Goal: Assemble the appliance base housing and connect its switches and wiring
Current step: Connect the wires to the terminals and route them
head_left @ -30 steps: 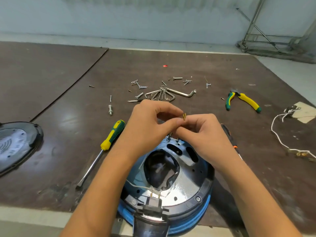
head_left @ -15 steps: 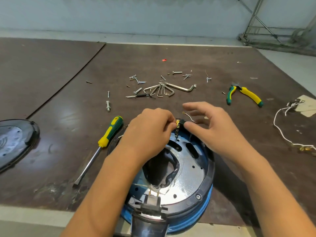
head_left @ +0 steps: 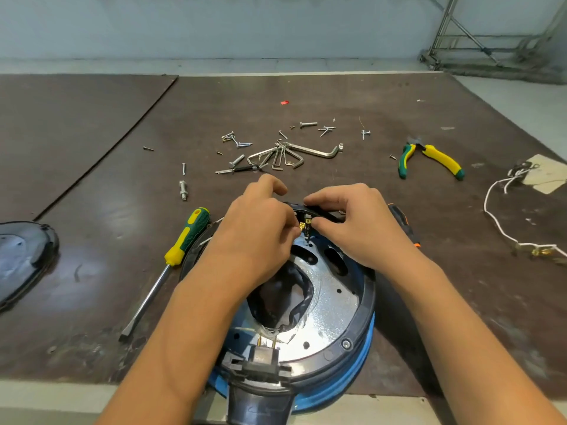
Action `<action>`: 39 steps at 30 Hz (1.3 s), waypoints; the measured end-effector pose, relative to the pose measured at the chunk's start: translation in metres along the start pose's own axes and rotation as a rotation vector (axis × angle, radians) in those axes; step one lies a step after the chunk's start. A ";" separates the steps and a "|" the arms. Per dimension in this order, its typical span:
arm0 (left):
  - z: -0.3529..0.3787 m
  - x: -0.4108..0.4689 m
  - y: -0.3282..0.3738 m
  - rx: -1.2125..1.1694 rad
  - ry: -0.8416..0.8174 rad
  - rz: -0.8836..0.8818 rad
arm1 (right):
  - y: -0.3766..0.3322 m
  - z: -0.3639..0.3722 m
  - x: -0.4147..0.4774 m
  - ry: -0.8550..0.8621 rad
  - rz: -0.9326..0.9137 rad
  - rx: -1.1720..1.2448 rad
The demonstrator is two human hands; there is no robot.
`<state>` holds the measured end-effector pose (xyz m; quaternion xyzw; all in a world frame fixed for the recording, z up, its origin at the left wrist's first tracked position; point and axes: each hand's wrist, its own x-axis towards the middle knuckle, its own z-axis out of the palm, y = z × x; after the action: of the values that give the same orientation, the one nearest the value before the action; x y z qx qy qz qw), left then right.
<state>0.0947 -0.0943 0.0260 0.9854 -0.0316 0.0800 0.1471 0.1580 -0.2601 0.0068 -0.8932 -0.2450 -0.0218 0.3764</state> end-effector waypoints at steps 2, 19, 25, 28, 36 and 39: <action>0.001 0.000 0.001 -0.024 -0.016 -0.001 | 0.000 0.001 -0.001 0.015 0.010 0.025; 0.005 0.005 -0.001 -0.093 0.032 0.024 | 0.002 0.006 -0.004 0.055 0.004 0.054; 0.008 0.005 0.002 -0.059 0.017 0.057 | 0.002 0.005 -0.002 0.043 -0.009 0.042; 0.008 0.004 0.001 -0.081 0.015 0.070 | 0.002 0.006 -0.003 0.043 -0.031 0.037; 0.013 0.004 0.006 -0.092 0.061 0.036 | 0.007 0.004 -0.002 0.022 -0.017 0.085; 0.015 0.004 0.005 -0.062 0.050 0.042 | 0.008 0.004 -0.001 0.000 0.000 0.077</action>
<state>0.1003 -0.1037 0.0139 0.9772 -0.0509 0.1065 0.1764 0.1605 -0.2623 -0.0018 -0.8781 -0.2456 -0.0121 0.4104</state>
